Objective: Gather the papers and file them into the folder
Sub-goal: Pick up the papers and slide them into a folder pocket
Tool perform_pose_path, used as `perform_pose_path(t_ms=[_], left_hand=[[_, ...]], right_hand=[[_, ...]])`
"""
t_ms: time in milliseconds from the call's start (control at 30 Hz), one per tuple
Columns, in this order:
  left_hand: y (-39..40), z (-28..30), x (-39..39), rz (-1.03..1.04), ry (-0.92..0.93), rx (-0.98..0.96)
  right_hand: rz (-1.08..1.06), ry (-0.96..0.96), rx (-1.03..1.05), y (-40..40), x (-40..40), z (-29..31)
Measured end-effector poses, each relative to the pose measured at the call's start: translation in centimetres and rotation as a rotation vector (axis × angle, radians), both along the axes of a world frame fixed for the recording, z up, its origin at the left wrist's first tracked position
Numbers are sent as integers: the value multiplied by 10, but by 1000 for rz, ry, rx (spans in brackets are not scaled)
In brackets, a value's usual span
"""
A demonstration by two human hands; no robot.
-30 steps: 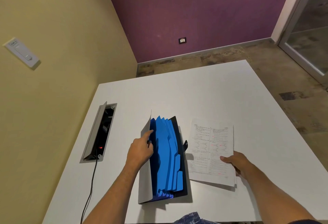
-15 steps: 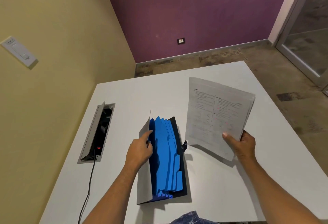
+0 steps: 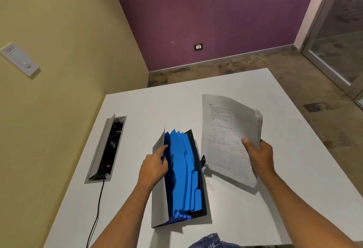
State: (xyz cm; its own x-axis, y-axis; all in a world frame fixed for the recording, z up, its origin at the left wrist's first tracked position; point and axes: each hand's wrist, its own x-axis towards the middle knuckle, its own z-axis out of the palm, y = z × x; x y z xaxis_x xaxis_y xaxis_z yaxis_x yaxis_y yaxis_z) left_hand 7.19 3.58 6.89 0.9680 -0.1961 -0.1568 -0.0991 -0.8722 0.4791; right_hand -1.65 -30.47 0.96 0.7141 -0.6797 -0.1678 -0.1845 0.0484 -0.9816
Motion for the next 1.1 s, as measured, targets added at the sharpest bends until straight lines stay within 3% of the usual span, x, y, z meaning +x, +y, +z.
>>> perform_pose_path(t_ms=[233,433,633,967,1100], left_hand=[[-1,-2,1,-8,-4,1],[-1,-3,2,-16,-7,-6],[0,-4,4,-15,-24,18],[0,-6,-1,2,-33,6],[-1,-6,-4,-11,-19,13]], right_hand=[[-26,-226,100,10,20,43],[-26,-426,313,23,25,63],[248,-174,206,43,23,52],[667,179,-229,77,25,45],[743,277,-355,90,34,50]])
